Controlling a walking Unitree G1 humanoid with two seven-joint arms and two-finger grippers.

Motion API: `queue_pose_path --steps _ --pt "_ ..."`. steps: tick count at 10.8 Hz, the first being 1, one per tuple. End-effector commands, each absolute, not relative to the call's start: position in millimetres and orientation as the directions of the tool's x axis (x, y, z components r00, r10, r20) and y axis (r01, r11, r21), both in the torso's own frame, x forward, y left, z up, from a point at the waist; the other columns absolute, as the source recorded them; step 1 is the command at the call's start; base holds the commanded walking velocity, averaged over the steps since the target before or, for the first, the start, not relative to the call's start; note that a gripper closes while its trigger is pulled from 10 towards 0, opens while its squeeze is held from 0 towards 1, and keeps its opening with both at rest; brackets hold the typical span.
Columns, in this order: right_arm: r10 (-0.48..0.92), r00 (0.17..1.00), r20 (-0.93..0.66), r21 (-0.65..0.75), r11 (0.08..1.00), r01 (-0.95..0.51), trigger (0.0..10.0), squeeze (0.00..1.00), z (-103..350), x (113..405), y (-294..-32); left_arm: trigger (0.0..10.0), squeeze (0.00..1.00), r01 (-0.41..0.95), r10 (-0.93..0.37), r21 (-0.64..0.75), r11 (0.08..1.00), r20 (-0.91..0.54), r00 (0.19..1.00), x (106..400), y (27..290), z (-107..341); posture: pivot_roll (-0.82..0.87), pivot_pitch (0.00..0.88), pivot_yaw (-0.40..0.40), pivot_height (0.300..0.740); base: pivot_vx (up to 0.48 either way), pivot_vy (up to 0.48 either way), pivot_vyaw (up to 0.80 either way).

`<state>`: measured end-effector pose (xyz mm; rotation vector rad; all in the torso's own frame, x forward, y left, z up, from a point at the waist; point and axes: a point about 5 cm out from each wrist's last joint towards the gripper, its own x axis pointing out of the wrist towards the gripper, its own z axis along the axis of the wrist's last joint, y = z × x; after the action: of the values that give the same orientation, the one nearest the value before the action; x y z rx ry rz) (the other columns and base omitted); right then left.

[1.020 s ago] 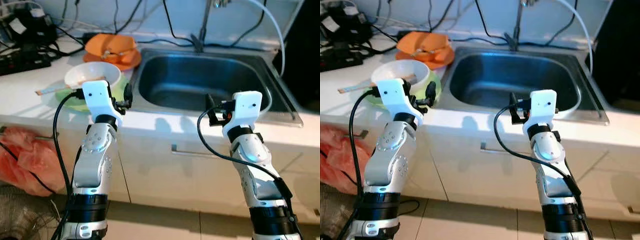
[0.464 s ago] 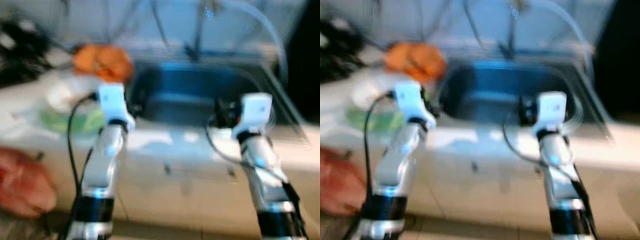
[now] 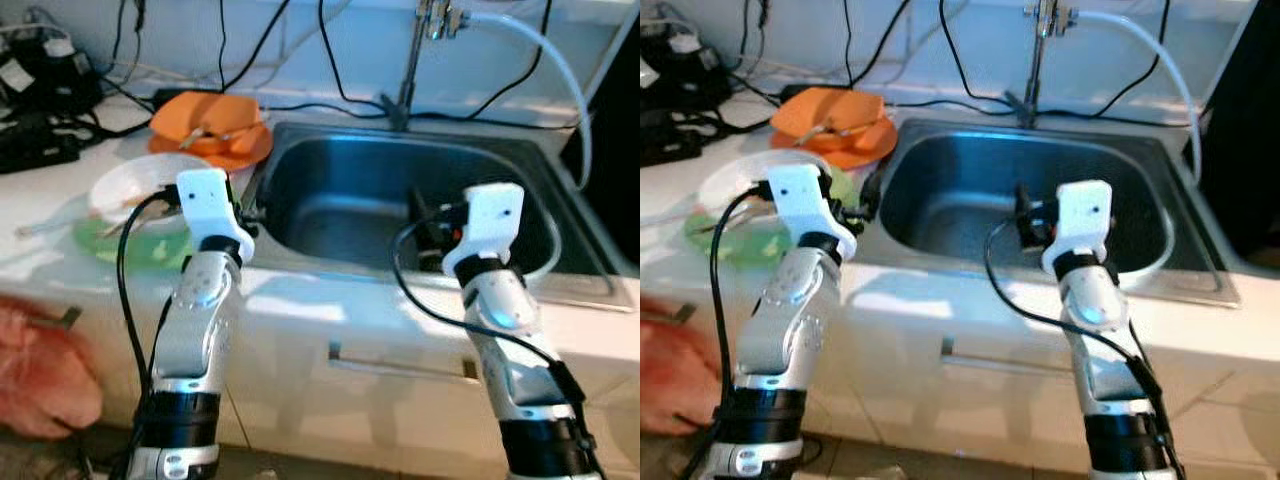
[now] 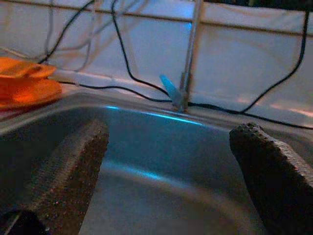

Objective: Kitchen organization

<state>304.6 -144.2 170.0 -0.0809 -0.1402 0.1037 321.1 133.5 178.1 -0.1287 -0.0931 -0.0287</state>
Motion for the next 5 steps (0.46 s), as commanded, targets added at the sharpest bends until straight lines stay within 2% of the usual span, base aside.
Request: queue_pose_path --steps 1,3,5 --pt "0.107 0.983 0.147 -0.102 0.99 -0.093 10.0 0.0 173.2 305.1 -144.0 10.0 0.0 0.032 -0.019 -0.128 0.991 0.101 0.995 320.8 135.4 179.8 0.11 0.0 0.01 0.74 0.0 0.0 0.0" --pt "0.109 0.983 0.145 -0.107 0.99 -0.094 10.0 0.0 172.0 304.7 -144.3 10.0 0.0 0.029 -0.018 -0.102 0.994 0.108 0.994 321.0 136.0 181.0 0.12 0.0 0.011 0.74 0.0 0.0 0.0" --pt "0.168 0.976 0.136 -0.134 0.98 -0.15 10.0 0.0 173.1 305.3 -144.3 10.0 0.0 -0.013 0.017 -0.043 0.999 0.113 0.993 318.5 142.5 179.5 0.12 0.0 0.011 0.74 0.0 0.0 0.0"
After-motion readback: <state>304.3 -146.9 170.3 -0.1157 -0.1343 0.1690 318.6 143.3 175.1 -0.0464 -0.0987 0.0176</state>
